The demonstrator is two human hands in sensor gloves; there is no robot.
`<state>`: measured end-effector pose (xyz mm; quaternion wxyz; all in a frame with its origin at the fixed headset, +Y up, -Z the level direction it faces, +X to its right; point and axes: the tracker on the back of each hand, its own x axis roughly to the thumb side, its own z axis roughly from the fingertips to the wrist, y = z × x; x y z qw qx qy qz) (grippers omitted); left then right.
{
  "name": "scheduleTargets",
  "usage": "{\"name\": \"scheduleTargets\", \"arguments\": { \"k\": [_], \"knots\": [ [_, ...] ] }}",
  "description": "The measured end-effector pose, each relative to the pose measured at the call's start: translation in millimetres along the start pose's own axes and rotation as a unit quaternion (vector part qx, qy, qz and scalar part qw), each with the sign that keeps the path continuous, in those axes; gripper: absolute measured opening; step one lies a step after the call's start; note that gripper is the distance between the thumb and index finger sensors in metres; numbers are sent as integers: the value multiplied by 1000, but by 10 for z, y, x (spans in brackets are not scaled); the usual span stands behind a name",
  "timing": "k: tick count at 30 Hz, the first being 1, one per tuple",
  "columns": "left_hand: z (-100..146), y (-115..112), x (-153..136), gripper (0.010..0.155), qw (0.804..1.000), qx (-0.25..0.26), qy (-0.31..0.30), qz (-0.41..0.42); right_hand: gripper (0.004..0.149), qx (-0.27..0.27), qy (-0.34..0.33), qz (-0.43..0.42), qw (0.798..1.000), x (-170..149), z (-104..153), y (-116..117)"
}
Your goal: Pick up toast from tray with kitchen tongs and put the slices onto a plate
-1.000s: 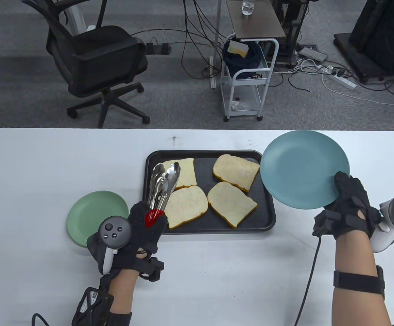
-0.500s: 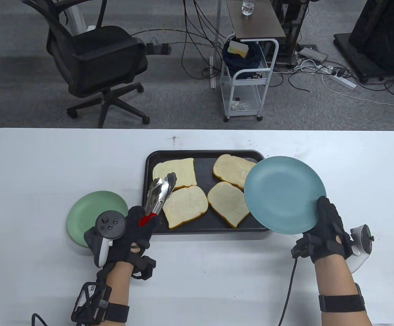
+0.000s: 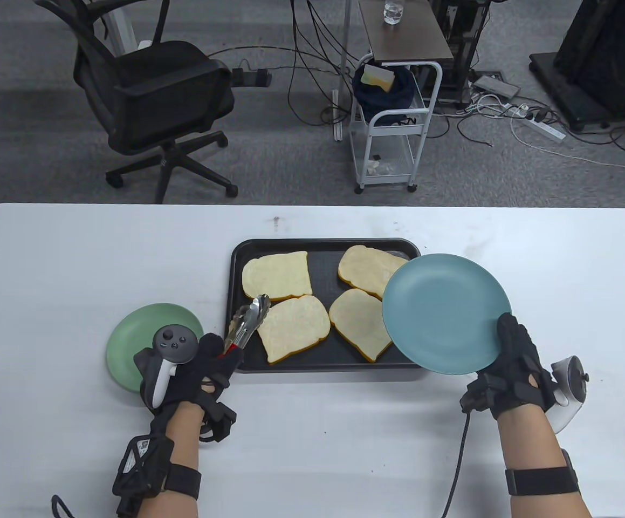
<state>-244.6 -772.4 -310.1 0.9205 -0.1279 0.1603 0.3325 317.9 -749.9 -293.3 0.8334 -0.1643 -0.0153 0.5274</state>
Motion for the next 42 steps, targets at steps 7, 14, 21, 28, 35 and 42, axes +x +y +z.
{"name": "scheduleTargets", "arguments": {
  "k": [7,14,21,28,35,42],
  "knots": [
    [-27,63,-104,59,998,-62,4,25,50,-2,6,6,1000,-8,8,10],
    [-3,186,-191,57,991,-84,-12,101,50,-9,19,1,1000,-57,-15,-18],
    [333,586,130,55,969,-42,-123,209,51,-12,29,-8,999,-99,-36,-20],
    [712,604,1101,55,929,-104,-259,241,51,-11,33,-12,999,-100,-29,-2],
    [633,65,1757,55,933,-165,-256,190,52,-5,35,-23,999,-105,-37,-3],
    [427,-380,1806,55,944,-203,-213,152,52,-16,39,-18,999,-114,-32,-21]
  ]
}}
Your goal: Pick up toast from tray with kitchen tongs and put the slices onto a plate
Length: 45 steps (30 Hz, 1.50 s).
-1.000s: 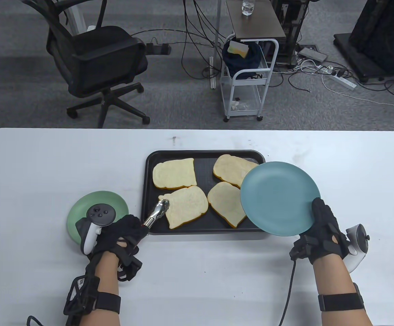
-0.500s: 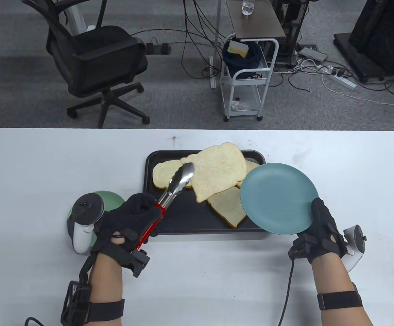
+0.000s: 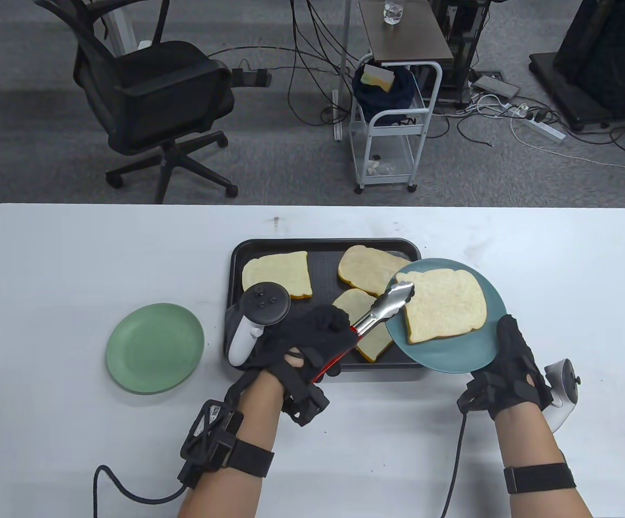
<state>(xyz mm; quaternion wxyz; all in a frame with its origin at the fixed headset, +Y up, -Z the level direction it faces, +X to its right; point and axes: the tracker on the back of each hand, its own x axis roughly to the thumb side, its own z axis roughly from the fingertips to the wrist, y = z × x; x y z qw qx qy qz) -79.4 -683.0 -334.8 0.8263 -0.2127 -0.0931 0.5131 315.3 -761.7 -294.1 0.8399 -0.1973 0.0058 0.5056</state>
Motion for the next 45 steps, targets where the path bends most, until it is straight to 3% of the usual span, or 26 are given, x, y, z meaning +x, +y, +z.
{"name": "scheduleTargets", "arguments": {
  "k": [3,7,14,22,31,40,45],
  "knots": [
    [-14,6,-5,57,1000,0,5,-13,52,-3,0,0,1000,-9,-3,-5],
    [29,73,43,71,1000,-12,-2,-11,51,-12,-3,11,1000,-16,-12,-19],
    [182,414,66,74,999,22,6,-38,51,-16,-6,-2,1000,5,1,-35],
    [266,728,-358,74,995,51,65,-58,51,-19,-5,-11,1000,10,4,-42],
    [82,612,-1074,74,989,37,140,-40,51,-18,-5,-14,1000,17,-2,-53],
    [-119,437,-1244,73,982,36,178,-59,52,-17,-5,-18,1000,22,2,-57],
    [-201,339,-1269,72,983,18,179,-29,52,-15,-6,-21,1000,24,-3,-61]
  ]
}}
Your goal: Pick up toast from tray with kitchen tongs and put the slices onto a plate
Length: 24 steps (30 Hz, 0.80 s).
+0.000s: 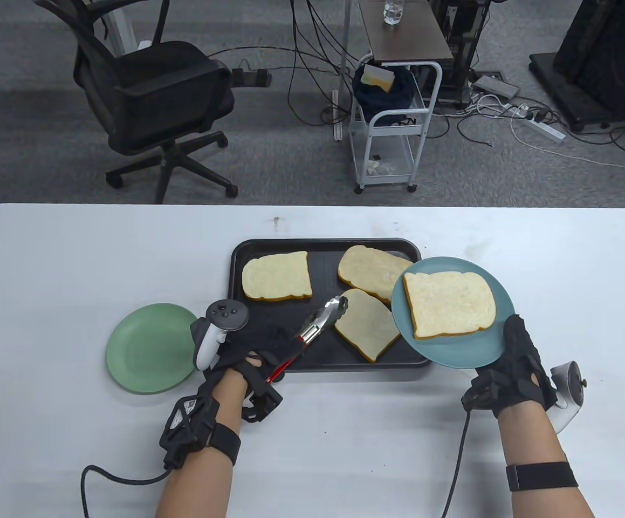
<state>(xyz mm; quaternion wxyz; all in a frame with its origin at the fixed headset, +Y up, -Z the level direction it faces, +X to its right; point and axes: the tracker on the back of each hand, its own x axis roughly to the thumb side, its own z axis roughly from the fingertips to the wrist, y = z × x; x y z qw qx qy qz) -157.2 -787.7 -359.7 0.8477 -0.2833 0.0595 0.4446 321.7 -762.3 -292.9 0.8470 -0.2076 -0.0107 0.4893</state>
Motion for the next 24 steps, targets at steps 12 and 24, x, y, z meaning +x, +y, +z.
{"name": "scheduleTargets", "arguments": {
  "k": [12,24],
  "knots": [
    [-75,-84,7,61,999,-20,10,30,51,-5,5,2,1000,-11,-7,-14],
    [537,678,-107,59,986,37,-46,154,51,-10,9,8,1000,-25,-15,-15]
  ]
}}
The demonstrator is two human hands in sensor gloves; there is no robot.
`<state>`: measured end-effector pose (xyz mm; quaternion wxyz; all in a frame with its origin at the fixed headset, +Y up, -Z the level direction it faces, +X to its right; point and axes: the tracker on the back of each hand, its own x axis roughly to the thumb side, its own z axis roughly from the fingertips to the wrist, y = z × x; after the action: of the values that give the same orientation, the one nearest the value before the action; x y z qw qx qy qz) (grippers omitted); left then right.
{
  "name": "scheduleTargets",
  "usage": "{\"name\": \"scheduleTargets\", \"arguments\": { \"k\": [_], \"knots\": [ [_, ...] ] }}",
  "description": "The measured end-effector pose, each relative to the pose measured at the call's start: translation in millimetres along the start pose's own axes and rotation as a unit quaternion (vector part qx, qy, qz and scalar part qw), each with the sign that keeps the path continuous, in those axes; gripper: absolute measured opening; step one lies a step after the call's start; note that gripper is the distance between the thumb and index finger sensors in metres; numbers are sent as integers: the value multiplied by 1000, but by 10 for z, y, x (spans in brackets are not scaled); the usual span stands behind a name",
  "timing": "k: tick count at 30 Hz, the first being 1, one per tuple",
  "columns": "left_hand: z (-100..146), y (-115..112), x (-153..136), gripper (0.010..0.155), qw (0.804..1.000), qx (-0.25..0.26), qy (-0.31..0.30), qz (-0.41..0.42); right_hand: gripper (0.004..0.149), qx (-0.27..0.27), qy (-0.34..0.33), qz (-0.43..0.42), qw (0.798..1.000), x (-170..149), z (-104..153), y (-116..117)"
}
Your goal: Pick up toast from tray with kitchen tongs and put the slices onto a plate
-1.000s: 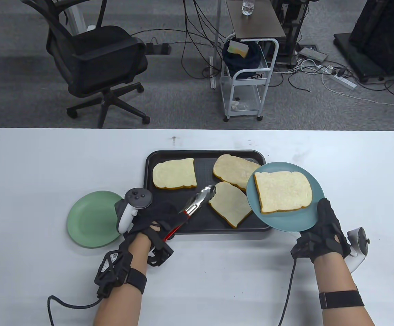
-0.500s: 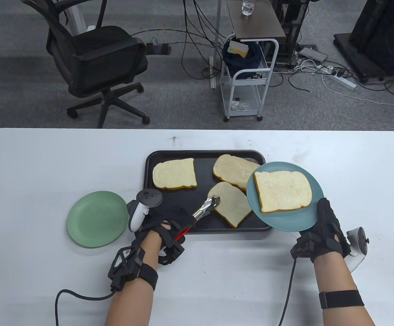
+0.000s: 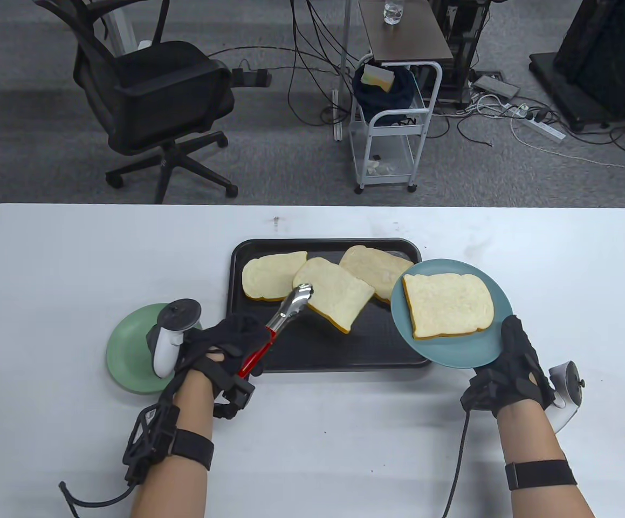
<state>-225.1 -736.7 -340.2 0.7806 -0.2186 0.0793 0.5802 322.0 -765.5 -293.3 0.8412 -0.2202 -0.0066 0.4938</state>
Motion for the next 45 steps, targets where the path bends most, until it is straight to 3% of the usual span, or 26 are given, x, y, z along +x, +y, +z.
{"name": "scheduleTargets", "arguments": {
  "k": [5,9,13,17,22,29,39,45],
  "knots": [
    [342,260,493,59,997,25,-70,20,51,-2,0,5,1000,-11,-7,-3],
    [542,245,903,59,992,18,-125,22,51,-3,-2,10,1000,-10,-11,-4],
    [623,43,1249,59,986,-11,-165,15,51,-4,-3,12,1000,-9,-13,-5],
    [538,-356,1413,59,982,-59,-178,2,51,-4,-3,14,1000,-17,-22,-3],
    [287,-903,1321,59,980,-109,-164,-15,51,-5,-2,13,1000,-24,-26,-4],
    [25,-1293,1051,58,982,-139,-127,-33,51,-6,-2,8,1000,-21,-26,-4],
    [-38,-1330,874,60,982,-134,-100,-85,51,-8,-2,6,1000,-21,-27,-15],
    [29,-1178,876,73,982,-132,-108,-78,51,-14,-5,7,1000,-22,-35,-29]
  ]
}}
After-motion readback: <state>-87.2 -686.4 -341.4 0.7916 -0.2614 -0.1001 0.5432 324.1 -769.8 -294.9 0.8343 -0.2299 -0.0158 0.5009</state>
